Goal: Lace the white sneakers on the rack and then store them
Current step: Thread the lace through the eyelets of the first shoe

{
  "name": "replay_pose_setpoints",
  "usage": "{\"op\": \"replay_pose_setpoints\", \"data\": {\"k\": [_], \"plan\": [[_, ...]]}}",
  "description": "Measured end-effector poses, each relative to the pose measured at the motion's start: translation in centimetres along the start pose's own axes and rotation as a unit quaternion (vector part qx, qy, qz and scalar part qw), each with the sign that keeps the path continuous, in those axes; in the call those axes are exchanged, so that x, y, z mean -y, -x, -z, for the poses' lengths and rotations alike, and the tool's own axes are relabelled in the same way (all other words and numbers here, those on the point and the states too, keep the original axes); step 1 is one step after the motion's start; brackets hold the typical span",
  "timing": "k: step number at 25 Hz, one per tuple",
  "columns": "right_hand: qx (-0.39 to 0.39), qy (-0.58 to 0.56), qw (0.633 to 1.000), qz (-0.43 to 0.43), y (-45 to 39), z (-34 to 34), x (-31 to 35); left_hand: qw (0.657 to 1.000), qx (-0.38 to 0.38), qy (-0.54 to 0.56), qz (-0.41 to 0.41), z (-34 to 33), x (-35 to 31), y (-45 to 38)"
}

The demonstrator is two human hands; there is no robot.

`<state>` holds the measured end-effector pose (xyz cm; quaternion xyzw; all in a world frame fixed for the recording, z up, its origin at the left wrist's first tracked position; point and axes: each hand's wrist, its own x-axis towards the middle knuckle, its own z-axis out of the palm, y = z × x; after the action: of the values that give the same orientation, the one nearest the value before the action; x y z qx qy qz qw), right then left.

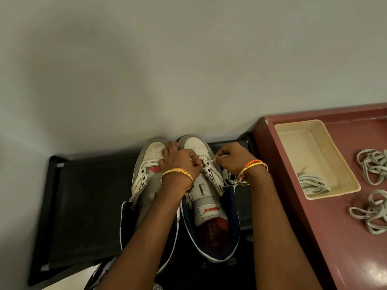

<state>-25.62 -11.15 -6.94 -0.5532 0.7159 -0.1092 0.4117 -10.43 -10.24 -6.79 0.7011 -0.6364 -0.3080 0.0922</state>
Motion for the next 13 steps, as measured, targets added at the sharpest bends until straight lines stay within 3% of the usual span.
{"op": "replay_pose_setpoints", "data": {"k": [13], "plan": [[-0.015, 0.056, 0.998, 0.007, 0.24, 0.01, 0.52, 0.997, 0.047, 0.052, 0.018, 0.2, -0.04, -0.48]]}}
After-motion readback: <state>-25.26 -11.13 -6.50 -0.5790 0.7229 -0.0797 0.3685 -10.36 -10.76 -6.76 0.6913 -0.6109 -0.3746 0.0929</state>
